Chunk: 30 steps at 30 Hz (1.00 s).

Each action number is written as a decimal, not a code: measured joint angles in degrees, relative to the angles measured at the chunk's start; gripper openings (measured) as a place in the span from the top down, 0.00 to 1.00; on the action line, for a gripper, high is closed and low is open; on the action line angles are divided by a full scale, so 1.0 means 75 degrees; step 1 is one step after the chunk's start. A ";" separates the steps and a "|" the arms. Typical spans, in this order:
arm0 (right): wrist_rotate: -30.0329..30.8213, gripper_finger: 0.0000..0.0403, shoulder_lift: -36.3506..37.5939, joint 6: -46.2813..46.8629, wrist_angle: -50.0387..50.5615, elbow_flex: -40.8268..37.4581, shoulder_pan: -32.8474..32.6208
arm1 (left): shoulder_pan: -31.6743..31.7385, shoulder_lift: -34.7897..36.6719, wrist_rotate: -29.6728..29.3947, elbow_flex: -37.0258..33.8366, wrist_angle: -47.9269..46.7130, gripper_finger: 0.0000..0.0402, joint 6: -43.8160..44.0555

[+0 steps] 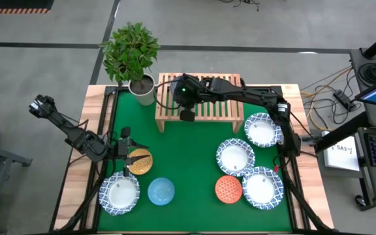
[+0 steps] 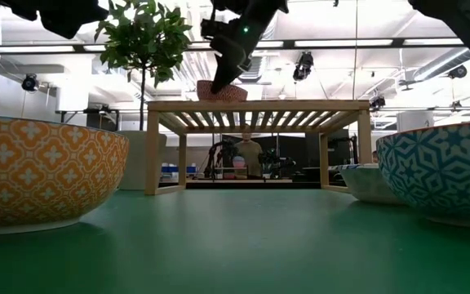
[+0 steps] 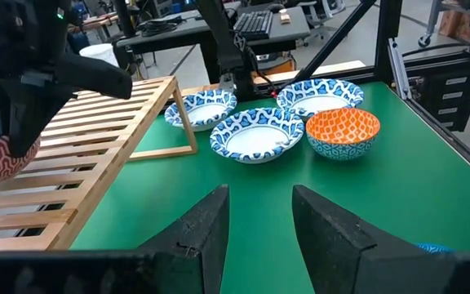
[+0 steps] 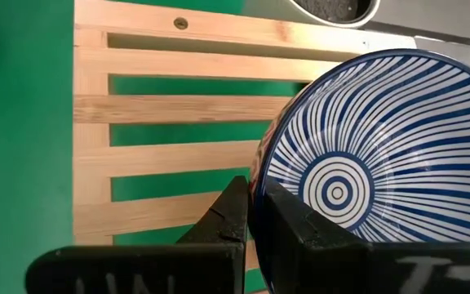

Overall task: Place and stack bowls onto a shelf
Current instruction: Put the blue bowl on the shelf, then put the center white bowl on the shelf

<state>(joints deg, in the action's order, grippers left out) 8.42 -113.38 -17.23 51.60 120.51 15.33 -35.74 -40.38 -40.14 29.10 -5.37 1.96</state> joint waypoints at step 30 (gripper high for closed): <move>0.0090 0.79 0.0102 0.1282 0.0592 0.0735 -0.0143 | -0.0001 0.0000 0.0000 -0.0012 0.0029 0.70 0.0002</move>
<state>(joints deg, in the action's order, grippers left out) 9.10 -112.62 -7.62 56.04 126.02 14.26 -35.75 -40.38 -40.14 29.02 -5.15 1.98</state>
